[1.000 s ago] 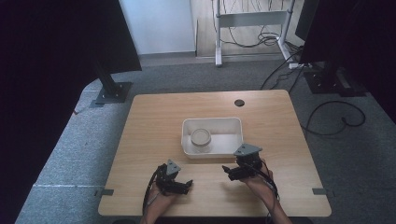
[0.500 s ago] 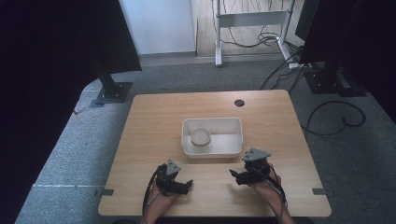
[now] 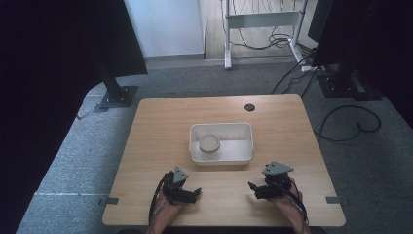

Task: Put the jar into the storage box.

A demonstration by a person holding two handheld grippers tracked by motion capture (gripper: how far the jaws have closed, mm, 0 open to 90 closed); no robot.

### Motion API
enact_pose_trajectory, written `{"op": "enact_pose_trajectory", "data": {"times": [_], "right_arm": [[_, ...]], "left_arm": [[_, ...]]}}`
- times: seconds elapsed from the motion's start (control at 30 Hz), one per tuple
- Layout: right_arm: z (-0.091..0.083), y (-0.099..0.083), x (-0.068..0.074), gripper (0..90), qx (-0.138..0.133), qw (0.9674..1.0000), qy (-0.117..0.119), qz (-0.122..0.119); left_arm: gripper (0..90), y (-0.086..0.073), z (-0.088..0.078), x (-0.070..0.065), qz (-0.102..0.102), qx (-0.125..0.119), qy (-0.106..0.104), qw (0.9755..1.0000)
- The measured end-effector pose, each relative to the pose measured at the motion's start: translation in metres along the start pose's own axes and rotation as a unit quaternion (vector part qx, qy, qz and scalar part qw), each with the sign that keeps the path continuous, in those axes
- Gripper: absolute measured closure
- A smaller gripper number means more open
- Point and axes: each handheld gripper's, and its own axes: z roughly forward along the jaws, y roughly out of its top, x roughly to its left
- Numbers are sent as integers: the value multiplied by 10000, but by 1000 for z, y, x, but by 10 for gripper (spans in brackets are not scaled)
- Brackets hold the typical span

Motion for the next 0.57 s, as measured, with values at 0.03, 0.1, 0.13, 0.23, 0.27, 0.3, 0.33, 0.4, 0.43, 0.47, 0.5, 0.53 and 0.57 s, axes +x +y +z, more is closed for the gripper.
{"op": "enact_pose_trajectory", "data": {"times": [0.03, 0.1, 0.13, 0.23, 0.27, 0.3, 0.33, 0.4, 0.43, 0.47, 0.5, 0.53, 0.57], "right_arm": [[-1, -2, 0, 53, 20, 10000, -14, 11], [-1, -7, -1, 53, 51, 10000, -29, 39], [-1, -9, -2, 52, 69, 9999, -29, 67], [-2, -17, -3, 53, 127, 9998, -44, 140], [-2, -20, -3, 53, 164, 9997, -59, 158], [-2, -22, -3, 53, 194, 9997, -81, 156], [-2, -23, -3, 53, 215, 9996, -98, 151], [-2, -28, -3, 53, 284, 9994, -131, 151], [-2, -29, -3, 53, 301, 9993, -139, 154], [-2, -30, -3, 52, 328, 9992, -159, 148], [-2, -32, -4, 53, 343, 9992, -177, 144], [-2, -33, -4, 53, 358, 9991, -186, 139], [-2, -34, -4, 52, 370, 9990, -192, 150]], "left_arm": [[15, 0, 0, 0, 0, 0, -1, 10000], [15, 0, 0, 0, 0, 0, 0, 10000], [15, 0, 0, 0, 1, 0, 0, 10000], [15, 0, 0, 0, 0, -1, 0, 10000], [15, 0, 0, 0, 1, 0, 0, 10000], [15, 0, 0, 0, 1, -1, 0, 10000], [15, 0, 0, 0, 1, 0, 0, 10000], [15, 0, 0, 0, 3, 0, 0, 10000], [15, 0, 0, 0, 1, 1, 0, 10000], [14, 0, 0, 0, 0, 0, 0, 10000], [15, 0, 0, 0, 1, 1, 0, 10000], [14, 0, 0, 0, 2, 1, 0, 10000], [15, 0, 0, 0, 1, 0, 0, 10000]]}}
